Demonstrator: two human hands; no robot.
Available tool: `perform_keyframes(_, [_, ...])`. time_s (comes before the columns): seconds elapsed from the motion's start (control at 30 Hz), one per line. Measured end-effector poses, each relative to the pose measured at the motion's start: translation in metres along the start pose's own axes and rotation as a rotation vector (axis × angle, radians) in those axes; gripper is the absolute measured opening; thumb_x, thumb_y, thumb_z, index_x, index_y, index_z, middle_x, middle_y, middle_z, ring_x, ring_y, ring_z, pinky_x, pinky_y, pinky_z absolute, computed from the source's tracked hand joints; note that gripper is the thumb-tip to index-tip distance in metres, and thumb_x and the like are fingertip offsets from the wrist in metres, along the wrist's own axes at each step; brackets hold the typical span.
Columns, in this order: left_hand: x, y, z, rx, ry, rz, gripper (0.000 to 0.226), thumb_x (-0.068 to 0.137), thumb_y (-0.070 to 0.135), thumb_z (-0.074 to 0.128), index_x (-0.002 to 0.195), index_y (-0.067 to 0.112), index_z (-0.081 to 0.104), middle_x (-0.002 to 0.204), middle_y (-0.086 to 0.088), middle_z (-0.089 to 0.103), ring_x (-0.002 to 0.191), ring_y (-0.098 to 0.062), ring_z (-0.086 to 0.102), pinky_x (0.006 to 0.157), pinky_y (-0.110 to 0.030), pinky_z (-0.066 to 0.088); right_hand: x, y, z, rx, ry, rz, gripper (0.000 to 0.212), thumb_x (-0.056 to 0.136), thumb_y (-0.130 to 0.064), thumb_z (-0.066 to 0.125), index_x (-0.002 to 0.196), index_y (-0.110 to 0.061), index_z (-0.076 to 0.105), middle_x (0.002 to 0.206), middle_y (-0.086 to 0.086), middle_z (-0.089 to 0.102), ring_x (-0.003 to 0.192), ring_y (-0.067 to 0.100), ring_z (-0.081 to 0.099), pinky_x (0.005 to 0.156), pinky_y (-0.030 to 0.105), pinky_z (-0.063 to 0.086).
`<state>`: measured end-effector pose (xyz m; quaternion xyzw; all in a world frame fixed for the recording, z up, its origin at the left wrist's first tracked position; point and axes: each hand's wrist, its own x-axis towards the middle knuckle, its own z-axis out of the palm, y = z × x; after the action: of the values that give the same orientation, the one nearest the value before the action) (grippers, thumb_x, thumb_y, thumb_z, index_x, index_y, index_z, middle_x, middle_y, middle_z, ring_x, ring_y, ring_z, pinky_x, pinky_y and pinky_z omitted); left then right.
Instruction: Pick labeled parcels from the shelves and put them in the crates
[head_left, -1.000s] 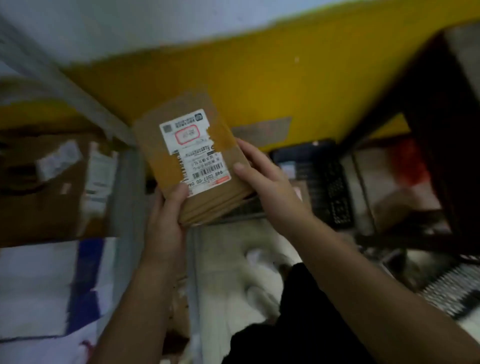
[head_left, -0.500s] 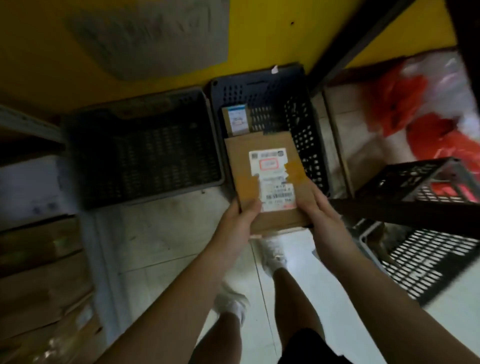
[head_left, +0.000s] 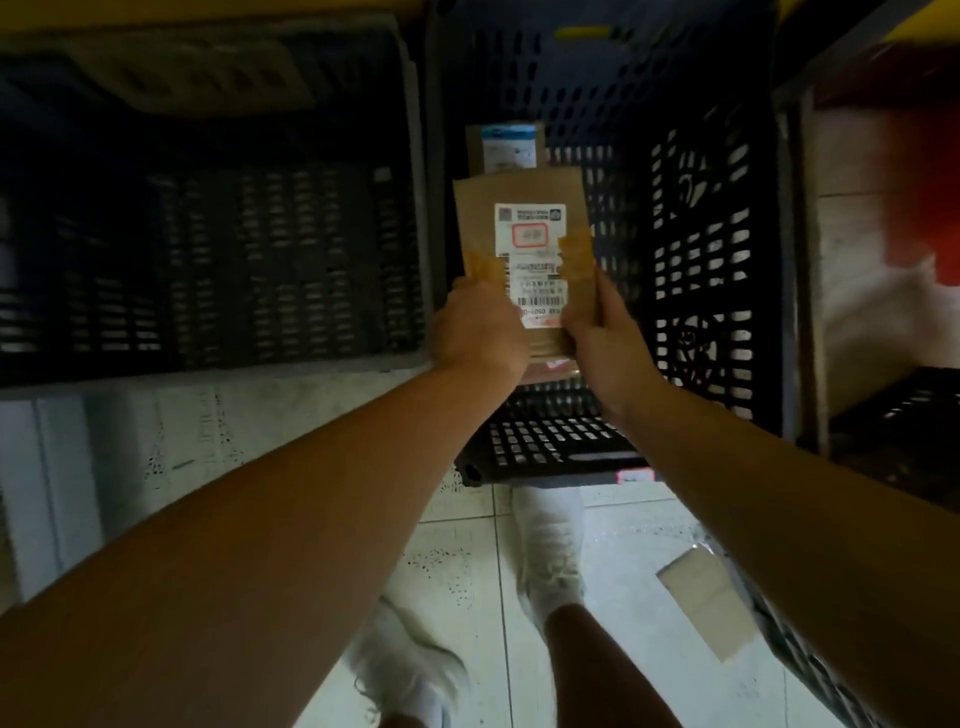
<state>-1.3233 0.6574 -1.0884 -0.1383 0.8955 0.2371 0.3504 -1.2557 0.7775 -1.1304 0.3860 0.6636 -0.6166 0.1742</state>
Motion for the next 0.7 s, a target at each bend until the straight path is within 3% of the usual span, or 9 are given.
perform_keyframes(0.13, [-0.005,0.001,-0.009,0.183,-0.045,0.075,0.035,0.105,0.021,0.068,0.13,0.001,0.054,0.127,-0.015,0.069,0.111,-0.03,0.072,0.073,-0.032,0.051,-0.01,0.001,-0.003,-0.029,0.002,0.056,0.062,0.1,-0.026,0.053,0.159,-0.04,0.038,0.138,-0.008,0.067,0.125,0.015,0.066,0.11,0.044,0.053])
perform_keyframes(0.2, [-0.013,0.001,-0.016,0.32,-0.031,0.136,0.044,0.105,0.02,0.067,0.138,0.0,0.047,0.128,-0.017,0.069,0.112,-0.032,0.072,0.078,-0.036,0.056,-0.016,-0.003,-0.003,-0.074,-0.002,0.102,0.055,0.105,-0.029,0.053,0.158,-0.037,0.04,0.132,-0.007,0.07,0.119,0.016,0.069,0.103,0.038,0.057])
perform_keyframes(0.3, [-0.021,0.005,-0.035,0.427,-0.02,0.185,0.066,0.105,0.02,0.066,0.153,-0.003,0.026,0.129,-0.021,0.07,0.118,-0.038,0.071,0.089,-0.045,0.058,-0.028,-0.025,0.002,-0.258,0.035,0.107,0.047,0.107,-0.057,0.048,0.149,-0.035,0.052,0.122,-0.006,0.073,0.114,0.02,0.07,0.094,0.032,0.055])
perform_keyframes(0.4, [-0.038,0.018,-0.084,0.398,-0.015,0.221,0.057,0.104,0.028,0.067,0.145,0.004,0.036,0.127,-0.019,0.071,0.114,-0.039,0.071,0.084,-0.045,0.055,-0.043,-0.072,0.006,-0.338,0.158,0.066,0.047,0.107,-0.048,0.05,0.15,-0.03,0.05,0.132,0.004,0.069,0.118,0.03,0.068,0.098,0.038,0.055])
perform_keyframes(0.53, [-0.098,0.055,-0.216,0.342,0.099,0.314,0.053,0.107,0.042,0.055,0.149,0.012,0.04,0.123,-0.015,0.071,0.111,-0.038,0.069,0.083,-0.044,0.052,-0.1,-0.201,0.019,-0.263,0.128,-0.108,0.059,0.106,-0.024,0.056,0.162,-0.026,0.037,0.159,0.002,0.051,0.143,0.024,0.051,0.112,0.036,0.043])
perform_keyframes(0.7, [-0.239,0.095,-0.445,0.163,0.444,0.323,0.044,0.108,0.048,0.049,0.138,0.017,0.053,0.121,-0.008,0.067,0.116,-0.031,0.063,0.091,-0.047,0.056,-0.255,-0.432,0.062,-0.144,-0.023,-0.363,0.043,0.108,-0.026,0.056,0.151,-0.031,0.05,0.137,-0.009,0.062,0.129,0.013,0.06,0.102,0.031,0.048])
